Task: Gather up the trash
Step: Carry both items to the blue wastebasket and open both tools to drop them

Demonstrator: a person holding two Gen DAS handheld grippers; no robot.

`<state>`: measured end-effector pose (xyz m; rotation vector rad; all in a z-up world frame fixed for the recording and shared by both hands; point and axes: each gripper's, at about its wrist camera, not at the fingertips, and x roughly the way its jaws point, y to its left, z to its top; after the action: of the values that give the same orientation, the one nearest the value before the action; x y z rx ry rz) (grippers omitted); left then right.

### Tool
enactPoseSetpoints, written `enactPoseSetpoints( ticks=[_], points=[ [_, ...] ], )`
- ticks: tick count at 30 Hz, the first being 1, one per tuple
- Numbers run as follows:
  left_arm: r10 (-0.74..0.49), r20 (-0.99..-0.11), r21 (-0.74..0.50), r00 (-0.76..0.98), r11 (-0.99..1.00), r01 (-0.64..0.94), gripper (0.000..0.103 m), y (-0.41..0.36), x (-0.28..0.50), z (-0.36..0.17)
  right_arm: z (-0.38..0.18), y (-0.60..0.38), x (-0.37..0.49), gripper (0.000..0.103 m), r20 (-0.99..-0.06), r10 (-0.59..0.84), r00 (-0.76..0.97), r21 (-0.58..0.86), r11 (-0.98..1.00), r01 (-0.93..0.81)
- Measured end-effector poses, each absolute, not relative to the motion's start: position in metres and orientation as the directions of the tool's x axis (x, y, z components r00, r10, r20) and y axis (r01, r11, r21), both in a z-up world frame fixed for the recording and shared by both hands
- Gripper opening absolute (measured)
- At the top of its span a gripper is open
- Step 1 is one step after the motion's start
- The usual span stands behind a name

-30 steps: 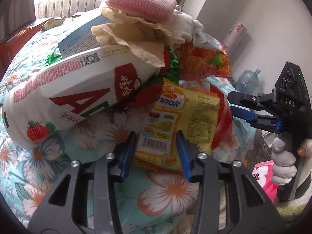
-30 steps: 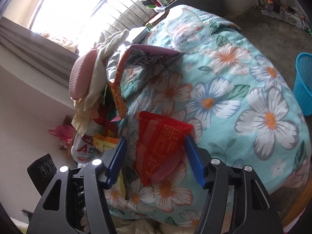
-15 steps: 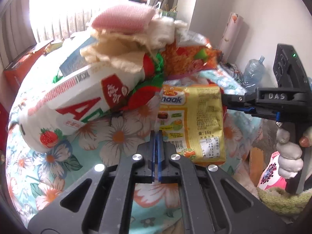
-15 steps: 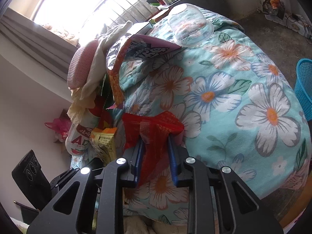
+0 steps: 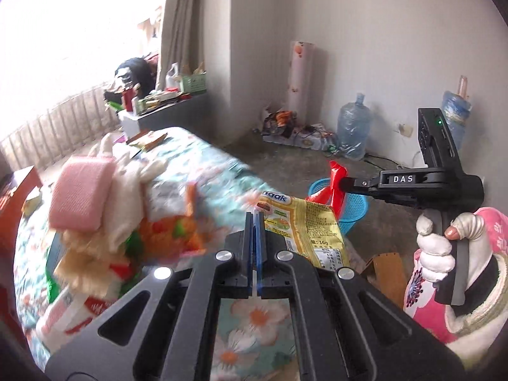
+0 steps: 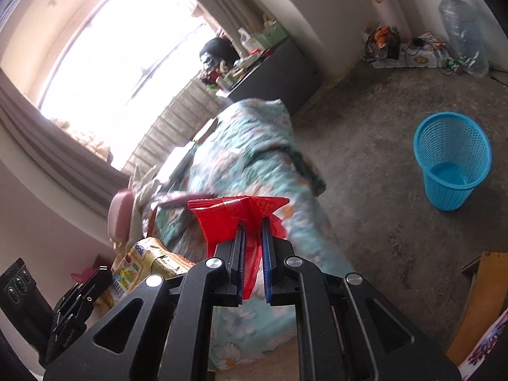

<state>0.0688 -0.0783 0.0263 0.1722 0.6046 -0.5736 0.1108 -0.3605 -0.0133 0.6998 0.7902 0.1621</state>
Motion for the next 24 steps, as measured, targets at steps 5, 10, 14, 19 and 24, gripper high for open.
enactPoseSetpoints(
  ticks=[5, 10, 14, 19, 24],
  points=[
    [-0.509, -0.629, 0.044, 0.587, 0.731, 0.681, 0.000, -0.188, 0.126, 0.045, -0.006, -0.447, 0.114, 0.009, -0.581, 0.187, 0.792, 0.626, 0.725, 0.287],
    [-0.415, -0.756, 0.159, 0.506, 0.634, 0.757, 0.000, -0.329, 0.198, 0.020, -0.032, -0.528, 0.126, 0.010, -0.621, 0.018, 0.784, 0.601, 0.653, 0.461],
    [-0.373, -0.809, 0.187, 0.454, 0.569, 0.801, 0.000, -0.418, 0.242, -0.022, -0.075, -0.578, 0.141, 0.010, -0.677, -0.019, 0.736, 0.584, 0.595, 0.553],
    [-0.342, -0.860, 0.134, 0.379, 0.566, 0.814, 0.000, -0.499, 0.290, -0.089, -0.135, -0.628, 0.163, 0.010, -0.746, 0.001, 0.666, 0.564, 0.533, 0.631],
    [-0.278, -0.898, 0.113, 0.342, 0.604, 0.789, 0.001, -0.544, 0.324, -0.160, -0.188, -0.671, 0.197, 0.012, -0.792, 0.044, 0.609, 0.548, 0.493, 0.676]
  ],
)
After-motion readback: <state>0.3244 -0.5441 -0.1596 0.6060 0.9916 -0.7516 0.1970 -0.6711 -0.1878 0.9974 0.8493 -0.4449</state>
